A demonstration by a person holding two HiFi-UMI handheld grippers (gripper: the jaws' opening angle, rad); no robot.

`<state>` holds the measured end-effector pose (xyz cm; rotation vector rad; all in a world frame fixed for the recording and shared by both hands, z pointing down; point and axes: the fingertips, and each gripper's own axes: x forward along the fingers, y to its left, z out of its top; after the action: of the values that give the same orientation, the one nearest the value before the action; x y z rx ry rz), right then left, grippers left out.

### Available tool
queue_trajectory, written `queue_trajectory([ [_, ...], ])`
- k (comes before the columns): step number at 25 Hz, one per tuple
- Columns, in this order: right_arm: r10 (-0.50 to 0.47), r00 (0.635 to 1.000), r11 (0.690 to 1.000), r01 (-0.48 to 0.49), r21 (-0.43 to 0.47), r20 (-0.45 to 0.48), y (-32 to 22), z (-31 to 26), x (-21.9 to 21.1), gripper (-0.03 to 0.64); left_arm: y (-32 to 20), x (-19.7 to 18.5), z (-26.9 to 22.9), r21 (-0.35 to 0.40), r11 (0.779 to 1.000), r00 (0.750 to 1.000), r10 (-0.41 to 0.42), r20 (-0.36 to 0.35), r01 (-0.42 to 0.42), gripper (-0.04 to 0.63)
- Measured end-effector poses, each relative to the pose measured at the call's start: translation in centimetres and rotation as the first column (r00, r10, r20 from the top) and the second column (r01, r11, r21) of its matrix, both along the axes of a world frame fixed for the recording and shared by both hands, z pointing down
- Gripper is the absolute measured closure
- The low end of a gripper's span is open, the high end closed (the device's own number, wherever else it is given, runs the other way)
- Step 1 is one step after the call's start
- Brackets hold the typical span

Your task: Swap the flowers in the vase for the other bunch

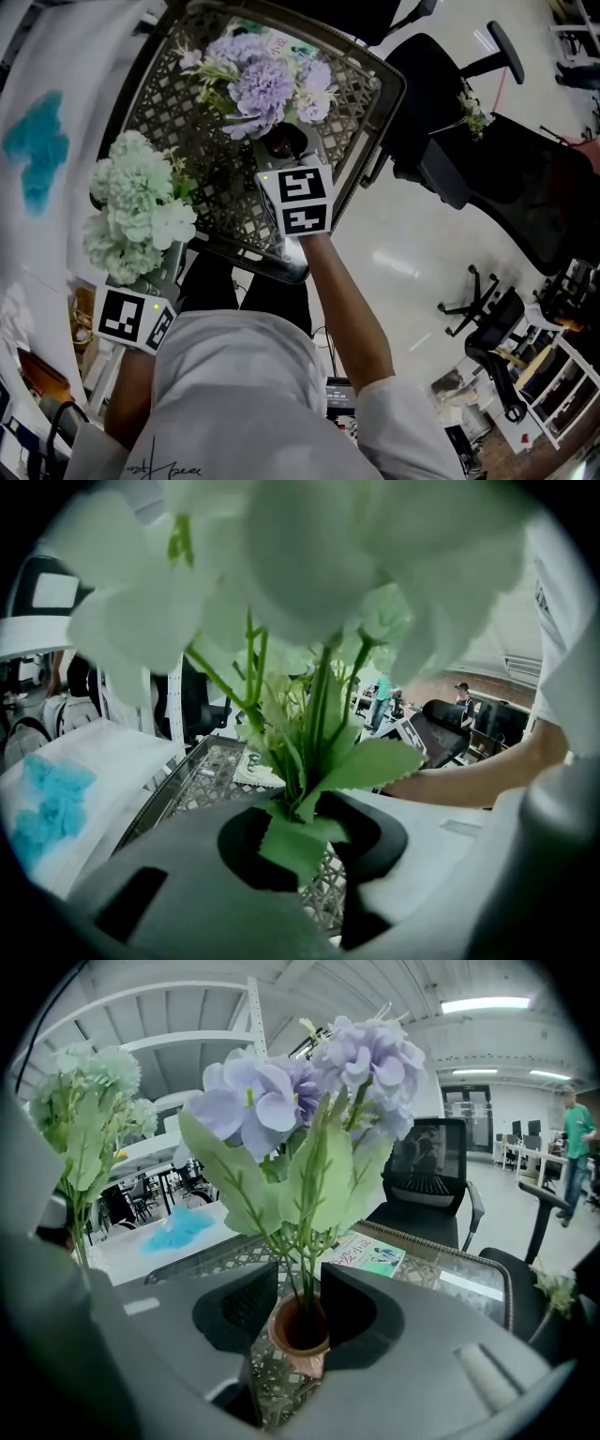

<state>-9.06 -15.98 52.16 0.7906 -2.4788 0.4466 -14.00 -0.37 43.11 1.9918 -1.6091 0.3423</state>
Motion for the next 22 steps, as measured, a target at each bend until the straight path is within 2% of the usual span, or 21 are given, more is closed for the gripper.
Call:
queue_trajectory([
  [22,0.034,0.999,0.999,-0.033,0.034,-0.029,-0.56,0.28,0.72,0.578,0.36,-0.07,0.62,-0.012,1.000,1.000,-0.010,-0.009,0.010,0.526],
])
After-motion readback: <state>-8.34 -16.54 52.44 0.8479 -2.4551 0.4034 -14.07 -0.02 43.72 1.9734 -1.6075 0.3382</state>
